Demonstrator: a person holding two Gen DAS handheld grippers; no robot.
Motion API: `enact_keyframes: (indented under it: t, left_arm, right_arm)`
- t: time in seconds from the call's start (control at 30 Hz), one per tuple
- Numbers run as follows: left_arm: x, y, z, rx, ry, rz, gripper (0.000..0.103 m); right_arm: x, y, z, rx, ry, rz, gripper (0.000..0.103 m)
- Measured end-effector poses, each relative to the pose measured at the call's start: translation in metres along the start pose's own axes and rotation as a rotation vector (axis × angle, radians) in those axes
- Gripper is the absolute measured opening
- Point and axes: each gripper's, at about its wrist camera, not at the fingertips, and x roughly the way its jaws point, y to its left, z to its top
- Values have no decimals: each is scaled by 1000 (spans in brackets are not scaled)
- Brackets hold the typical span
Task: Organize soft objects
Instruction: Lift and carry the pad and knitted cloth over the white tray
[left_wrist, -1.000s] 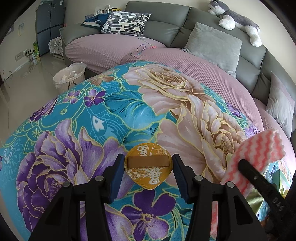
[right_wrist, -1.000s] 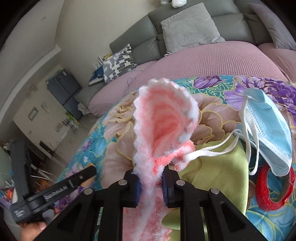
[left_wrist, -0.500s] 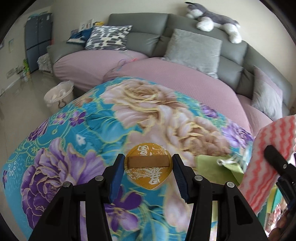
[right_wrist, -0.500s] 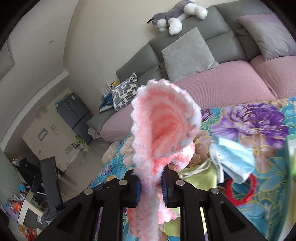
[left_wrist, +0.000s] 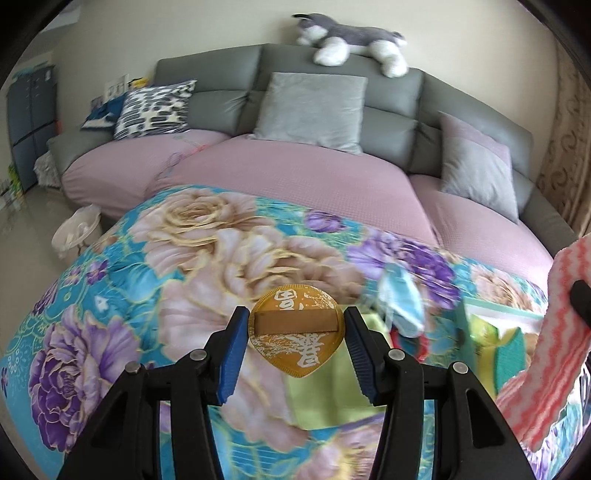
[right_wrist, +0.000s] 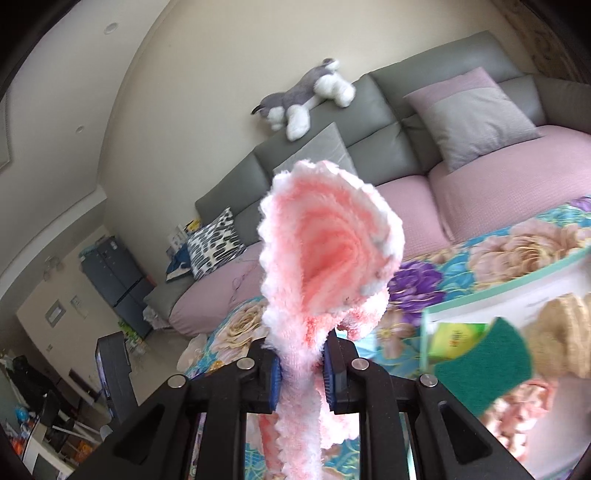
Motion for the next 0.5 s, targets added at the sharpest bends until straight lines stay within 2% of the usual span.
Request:
enact_keyframes:
  t: [0.5]
  left_arm:
    - [-12, -145, -18, 229, 7, -154, 54]
  right_arm:
    - [-99, -96, 29, 115, -151, -289, 19]
